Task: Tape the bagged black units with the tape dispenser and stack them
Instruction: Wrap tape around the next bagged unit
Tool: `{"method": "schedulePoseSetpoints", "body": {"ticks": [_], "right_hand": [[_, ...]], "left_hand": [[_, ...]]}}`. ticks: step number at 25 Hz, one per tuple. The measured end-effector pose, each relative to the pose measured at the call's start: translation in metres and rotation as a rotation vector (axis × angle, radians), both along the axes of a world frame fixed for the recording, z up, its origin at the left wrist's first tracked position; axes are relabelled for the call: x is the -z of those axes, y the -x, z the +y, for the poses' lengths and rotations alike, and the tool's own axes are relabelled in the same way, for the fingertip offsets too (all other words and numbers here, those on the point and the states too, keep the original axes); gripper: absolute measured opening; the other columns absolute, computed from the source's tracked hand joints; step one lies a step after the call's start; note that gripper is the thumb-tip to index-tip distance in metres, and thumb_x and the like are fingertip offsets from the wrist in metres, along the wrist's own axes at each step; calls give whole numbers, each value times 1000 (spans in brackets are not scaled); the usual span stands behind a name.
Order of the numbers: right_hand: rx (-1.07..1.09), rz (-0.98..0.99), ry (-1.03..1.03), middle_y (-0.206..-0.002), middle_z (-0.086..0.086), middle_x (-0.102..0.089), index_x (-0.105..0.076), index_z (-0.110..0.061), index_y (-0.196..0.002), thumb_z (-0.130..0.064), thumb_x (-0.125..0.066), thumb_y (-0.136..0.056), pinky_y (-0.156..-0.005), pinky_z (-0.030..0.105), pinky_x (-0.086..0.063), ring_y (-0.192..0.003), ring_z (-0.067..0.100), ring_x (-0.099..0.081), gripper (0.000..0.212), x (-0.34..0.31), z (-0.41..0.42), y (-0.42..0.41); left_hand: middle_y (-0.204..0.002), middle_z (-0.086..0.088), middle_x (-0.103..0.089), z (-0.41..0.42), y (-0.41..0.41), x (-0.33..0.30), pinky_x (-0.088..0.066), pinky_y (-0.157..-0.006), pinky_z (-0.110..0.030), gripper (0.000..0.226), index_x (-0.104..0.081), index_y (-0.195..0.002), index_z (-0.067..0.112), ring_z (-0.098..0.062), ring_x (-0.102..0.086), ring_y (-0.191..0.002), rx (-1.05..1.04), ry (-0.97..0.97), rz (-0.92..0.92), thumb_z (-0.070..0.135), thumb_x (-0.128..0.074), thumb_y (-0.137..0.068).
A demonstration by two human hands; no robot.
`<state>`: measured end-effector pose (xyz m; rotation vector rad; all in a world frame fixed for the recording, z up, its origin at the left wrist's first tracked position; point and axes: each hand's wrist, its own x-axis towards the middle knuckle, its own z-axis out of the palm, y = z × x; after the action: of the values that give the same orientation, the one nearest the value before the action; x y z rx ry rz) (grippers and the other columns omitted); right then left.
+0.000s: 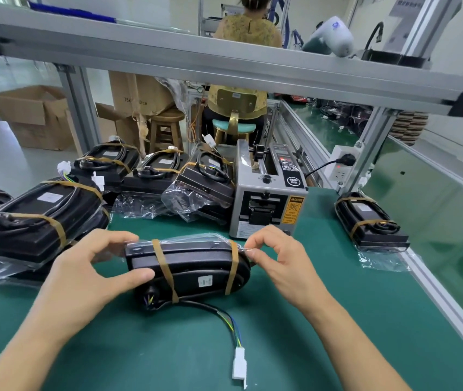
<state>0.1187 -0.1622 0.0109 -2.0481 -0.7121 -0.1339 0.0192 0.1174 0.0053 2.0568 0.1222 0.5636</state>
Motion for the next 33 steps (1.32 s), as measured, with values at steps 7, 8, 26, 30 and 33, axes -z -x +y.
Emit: {"method": "schedulePoseSetpoints", "body": {"ticks": [7, 8, 26, 30, 33], "right_hand": [[-98, 506, -387, -92, -2, -71, -67, -16, -90, -2, -53, -96, -77, 19, -51, -84, 7, -64, 21, 9, 14, -2], [-94, 526, -427, -89, 0, -72, -69, -16, -89, -2, -55, -94, -74, 20, -52, -81, 9, -65, 20, 6, 15, -2], [-157, 165, -205, -127, -20, -55, -58, -49, -120, -36, -82, -60, -95, 15, -41, -116, -1, -54, 66, -51, 0, 44], [-287, 533, -467, -138, -16, -54, -51, -46, -131, -19, -81, -71, -103, 28, -45, -124, 6, -54, 72, -26, 13, 40], [-215, 728, -665, -138, -9, -51, -40, -24, -143, -9, -48, -94, -90, 22, -51, -101, -1, -65, 52, -6, 39, 27]], "left_hand": [[-102, 13, -70, -12, -18, 31, -51, -86, -16, 41, -71, -101, 29, 0, -63, -95, 133, 733, -150, 6, -62, -69], [-102, 10, -70, -12, -21, 32, -53, -85, -19, 39, -70, -103, 27, -3, -64, -93, 141, 806, -152, 6, -58, -74], [-125, -13, -63, -71, -12, 18, -52, -79, -52, 57, -57, -130, 11, -27, -59, -116, 119, 1603, 72, 33, -56, -78], [-99, -21, -72, -75, 1, 17, -58, -61, -47, 39, -70, -98, 1, -33, -72, -78, 65, 1704, 151, 35, -51, -90], [-87, -22, -73, -68, 10, 20, -52, -64, -46, 42, -68, -93, -1, -35, -71, -66, -43, 1784, 146, 37, -51, -93]]}}
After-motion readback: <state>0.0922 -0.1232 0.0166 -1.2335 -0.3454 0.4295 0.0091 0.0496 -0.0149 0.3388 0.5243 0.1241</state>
